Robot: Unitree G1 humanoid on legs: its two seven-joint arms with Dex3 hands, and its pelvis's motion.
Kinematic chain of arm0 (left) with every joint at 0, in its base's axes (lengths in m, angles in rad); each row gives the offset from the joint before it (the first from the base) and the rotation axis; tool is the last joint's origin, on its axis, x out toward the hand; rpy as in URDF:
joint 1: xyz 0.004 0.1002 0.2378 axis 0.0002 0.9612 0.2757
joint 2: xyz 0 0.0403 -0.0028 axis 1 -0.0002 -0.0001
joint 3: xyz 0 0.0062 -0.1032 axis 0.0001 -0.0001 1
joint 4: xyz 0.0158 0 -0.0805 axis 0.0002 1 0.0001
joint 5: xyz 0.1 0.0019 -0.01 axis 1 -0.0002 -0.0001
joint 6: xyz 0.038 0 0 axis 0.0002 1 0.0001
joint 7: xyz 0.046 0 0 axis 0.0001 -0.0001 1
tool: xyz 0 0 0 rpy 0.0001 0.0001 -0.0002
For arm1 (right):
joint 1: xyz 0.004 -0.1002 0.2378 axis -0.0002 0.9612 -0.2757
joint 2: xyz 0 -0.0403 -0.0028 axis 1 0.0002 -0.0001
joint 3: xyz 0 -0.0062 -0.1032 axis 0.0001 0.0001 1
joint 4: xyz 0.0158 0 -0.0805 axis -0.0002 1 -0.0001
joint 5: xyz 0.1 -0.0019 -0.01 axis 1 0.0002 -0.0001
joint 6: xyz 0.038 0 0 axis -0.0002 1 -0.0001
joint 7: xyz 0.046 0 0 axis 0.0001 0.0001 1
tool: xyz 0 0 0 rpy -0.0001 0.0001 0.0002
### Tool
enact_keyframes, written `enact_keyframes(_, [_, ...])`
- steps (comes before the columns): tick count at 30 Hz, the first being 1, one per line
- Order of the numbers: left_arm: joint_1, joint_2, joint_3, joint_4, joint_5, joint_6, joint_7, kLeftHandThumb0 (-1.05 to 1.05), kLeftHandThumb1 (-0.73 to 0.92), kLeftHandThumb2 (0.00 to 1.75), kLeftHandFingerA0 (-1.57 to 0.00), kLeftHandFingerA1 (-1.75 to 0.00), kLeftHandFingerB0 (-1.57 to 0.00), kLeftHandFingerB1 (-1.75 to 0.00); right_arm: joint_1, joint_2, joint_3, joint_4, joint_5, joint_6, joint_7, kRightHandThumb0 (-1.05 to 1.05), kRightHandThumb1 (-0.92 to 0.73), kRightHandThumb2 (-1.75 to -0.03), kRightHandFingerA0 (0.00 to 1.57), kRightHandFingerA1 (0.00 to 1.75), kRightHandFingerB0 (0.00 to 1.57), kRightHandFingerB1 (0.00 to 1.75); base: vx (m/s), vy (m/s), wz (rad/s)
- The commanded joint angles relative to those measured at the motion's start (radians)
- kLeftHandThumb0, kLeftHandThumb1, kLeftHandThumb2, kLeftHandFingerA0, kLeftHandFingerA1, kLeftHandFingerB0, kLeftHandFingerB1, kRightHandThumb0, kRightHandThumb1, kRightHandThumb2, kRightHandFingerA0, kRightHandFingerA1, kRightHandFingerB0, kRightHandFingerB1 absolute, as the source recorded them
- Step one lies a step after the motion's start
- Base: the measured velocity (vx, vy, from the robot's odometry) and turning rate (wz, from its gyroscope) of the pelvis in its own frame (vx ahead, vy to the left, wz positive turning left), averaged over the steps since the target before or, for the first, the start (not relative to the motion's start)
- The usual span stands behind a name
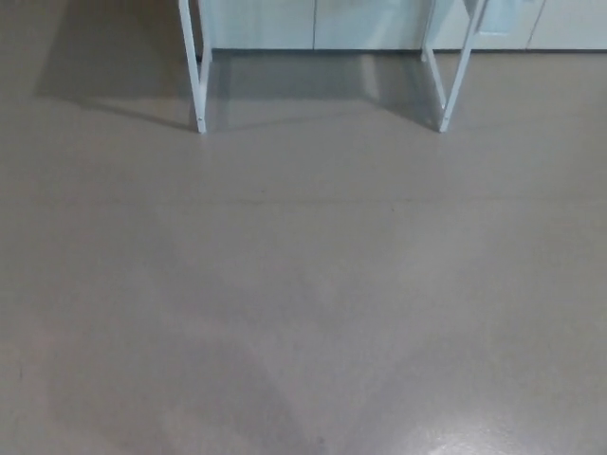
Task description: The robot walk towards a table in front and pick up a black pencil case on the left hand side and put the pencil case into a small container on the right hand side
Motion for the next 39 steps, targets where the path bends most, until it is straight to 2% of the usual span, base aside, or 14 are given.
enact_keyframes(1, [-0.018,0.012,-0.017,-0.021,0.027,-0.007,0.031,-0.52,0.46,0.73,-0.28,-0.46,-0.18,-0.4,-0.044,-0.02,-0.002,0.005,-0.003,-0.006,-0.01,-0.51,-0.82,-0.64,0.37,0.44,0.29,0.36,0.19,0.115,0.01])
enact_keyframes(2, [-0.022,0.008,-0.019,-0.021,0.025,-0.002,0.033,-0.51,0.46,0.72,-0.28,-0.46,-0.18,-0.4,-0.04,-0.021,-0.006,-0.004,0.004,-0.002,-0.005,-0.47,-0.61,-0.98,0.34,0.58,0.18,0.48,0.13,0.061,0.05])
enact_keyframes(12, [0.016,0.03,-0.012,-0.002,0.019,-0.041,0.021,-0.45,0.55,0.57,-0.36,-0.4,-0.29,-0.34,-0.023,0.0,0.012,0.002,0.001,-0.007,-0.004,-0.47,-0.6,-0.98,0.34,0.59,0.19,0.49,0.19,-0.129,0.12])
enact_keyframes(13, [0.015,0.027,-0.017,-0.002,0.021,-0.042,0.023,-0.45,0.58,0.56,-0.35,-0.38,-0.29,-0.33,-0.026,-0.005,0.01,0.003,0.001,-0.009,-0.004,-0.5,-0.82,-0.63,0.37,0.45,0.3,0.37,0.26,-0.281,0.48])
enact_keyframes(14, [0.022,0.025,-0.021,-0.005,0.024,-0.044,0.023,-0.45,0.58,0.56,-0.35,-0.38,-0.29,-0.33,-0.024,-0.01,0.01,0.005,0.0,-0.013,-0.004,-0.5,-0.82,-0.63,0.37,0.45,0.3,0.37,0.25,-0.268,0.19])
enact_keyframes(15, [0.013,0.025,-0.024,-0.009,0.024,-0.039,0.021,-0.46,0.56,0.57,-0.33,-0.38,-0.29,-0.34,-0.034,-0.013,0.009,0.012,-0.001,-0.014,-0.009,-0.47,-0.6,-0.99,0.35,0.59,0.19,0.49,0.18,-0.136,-0.02])
enact_keyframes(17, [-0.005,0.025,-0.029,0.002,0.027,-0.04,0.027,-0.47,0.57,0.56,-0.35,-0.39,-0.3,-0.34,-0.046,-0.016,0.009,0.019,0.001,-0.013,-0.012,-0.5,-0.82,-0.64,0.38,0.45,0.3,0.37,0.12,-0.097,0.01])
enact_keyframes(18, [-0.012,0.024,-0.036,0.011,0.033,-0.045,0.029,-0.48,0.56,0.57,-0.35,-0.39,-0.3,-0.34,-0.039,-0.02,0.004,0.014,0.005,-0.01,-0.011,-0.48,-0.61,-0.98,0.36,0.59,0.19,0.49,0.16,-0.05,-0.04])
enact_keyframes(21, [-0.025,0.025,-0.06,0.028,0.059,-0.049,0.054,-0.55,0.46,0.75,-0.32,-0.49,-0.26,-0.44,-0.028,-0.028,-0.003,0.014,0.013,-0.014,-0.005,-0.49,-0.61,-0.98,0.35,0.58,0.2,0.48,0.21,0.013,-0.05])
enact_keyframes(30, [0.011,0.028,-0.044,0.04,0.033,-0.07,0.033,-0.46,0.57,0.58,-0.36,-0.39,-0.35,-0.35,-0.015,-0.019,0.015,0.024,0.002,-0.02,-0.008,-0.48,-0.6,-0.98,0.36,0.59,0.21,0.49,0.28,0.189,-0.2])
enact_keyframes(31, [0.015,0.028,-0.046,0.035,0.036,-0.069,0.033,-0.44,0.56,0.57,-0.36,-0.39,-0.35,-0.35,-0.014,-0.019,0.015,0.022,0.002,-0.019,-0.009,-0.49,-0.81,-0.62,0.39,0.45,0.32,0.37,0.3,0.186,0.14])
enact_keyframes(32, [0.017,0.027,-0.045,0.032,0.034,-0.068,0.032,-0.44,0.56,0.57,-0.36,-0.39,-0.35,-0.35,-0.013,-0.018,0.015,0.02,0.002,-0.017,-0.01,-0.49,-0.81,-0.62,0.39,0.45,0.32,0.37,0.29,0.15,-0.01])
enact_keyframes(33, [0.004,0.025,-0.054,0.037,0.045,-0.062,0.038,-0.46,0.57,0.58,-0.38,-0.39,-0.35,-0.35,-0.018,-0.024,0.01,0.021,0.006,-0.017,-0.008,-0.46,-0.61,-0.98,0.36,0.6,0.2,0.5,0.29,0.123,0.05])
enact_keyframes(39, [-0.012,0.027,-0.066,0.049,0.057,-0.077,0.047,-0.54,0.47,0.75,-0.35,-0.49,-0.33,-0.46,-0.019,-0.03,0.005,0.017,0.006,-0.015,-0.01,-0.52,-0.61,-0.98,0.36,0.59,0.21,0.49,0.25,-0.013,0.12])
